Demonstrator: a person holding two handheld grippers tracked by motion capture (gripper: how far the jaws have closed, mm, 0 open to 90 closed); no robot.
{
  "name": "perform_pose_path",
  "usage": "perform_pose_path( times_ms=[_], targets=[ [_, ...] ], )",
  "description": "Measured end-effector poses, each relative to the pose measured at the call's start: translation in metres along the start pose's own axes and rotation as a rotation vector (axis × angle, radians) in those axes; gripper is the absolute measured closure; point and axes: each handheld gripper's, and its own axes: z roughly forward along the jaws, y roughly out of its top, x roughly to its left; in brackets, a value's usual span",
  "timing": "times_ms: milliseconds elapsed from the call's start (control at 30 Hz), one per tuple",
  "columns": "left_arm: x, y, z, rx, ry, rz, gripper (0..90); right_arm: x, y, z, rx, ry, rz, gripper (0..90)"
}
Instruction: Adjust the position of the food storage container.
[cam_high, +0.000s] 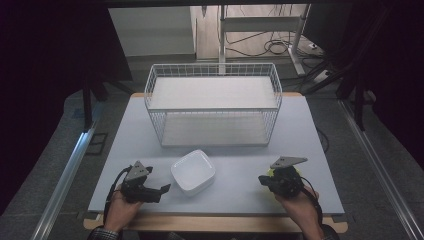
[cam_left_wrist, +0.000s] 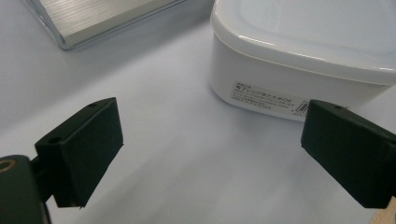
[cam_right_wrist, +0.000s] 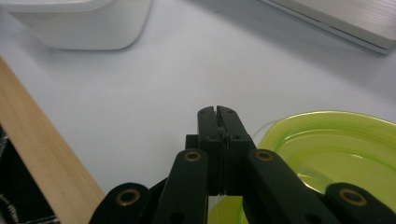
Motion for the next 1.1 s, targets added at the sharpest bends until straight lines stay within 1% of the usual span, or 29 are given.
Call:
perform_pose_path(
  times_ms=[233,433,500,533,600,667,767,800,867,933,1000,1100],
  targets=[
    [-0.002,0.001,0.002,0.025,-0.008,0.001,5.2,-0.023,-0.007,-0.009,-0.019,-0.035,0.044,88.9],
    [-0.003,0.001,0.002,0.033,-0.016,-0.008,5.3,-0.041,-0.015,-0.018,-0.029,-0.087,0.085,88.9],
    [-0.003,0.001,0.002,0.034,-0.018,-0.012,5.3,-0.046,-0.017,-0.022,-0.03,-0.104,0.098,88.9],
    [-0.002,0.001,0.002,0.035,-0.019,-0.014,5.4,-0.049,-0.018,-0.023,-0.032,-0.106,0.11,88.8],
    [-0.003,0.001,0.002,0.037,-0.019,-0.011,5.2,-0.05,-0.02,-0.023,-0.034,-0.107,0.118,87.9],
    [-0.003,0.002,0.001,0.03,-0.03,-0.017,5.0,-0.048,-0.019,-0.023,-0.035,-0.109,0.107,86.7],
    [-0.003,0.002,0.0,0.027,-0.031,-0.022,6.8,-0.041,-0.015,-0.02,-0.051,-0.104,0.071,85.7],
    [-0.004,0.003,0.001,0.031,-0.029,-0.018,7.6,-0.038,-0.013,-0.02,-0.057,-0.105,0.056,85.8],
    [-0.006,0.003,0.001,0.033,-0.026,-0.006,9.1,-0.033,-0.01,-0.02,-0.071,-0.085,0.03,85.9],
    [-0.007,0.004,0.001,0.032,-0.026,0.002,9.8,-0.029,-0.007,-0.02,-0.088,-0.074,-0.006,85.9],
    [-0.008,0.004,0.003,0.037,-0.029,0.004,10.0,-0.026,-0.005,-0.019,-0.111,-0.063,-0.032,85.8],
    [-0.009,0.004,0.005,0.046,-0.027,0.008,10.2,-0.024,-0.001,-0.015,-0.124,-0.022,-0.025,86.6]
  ],
)
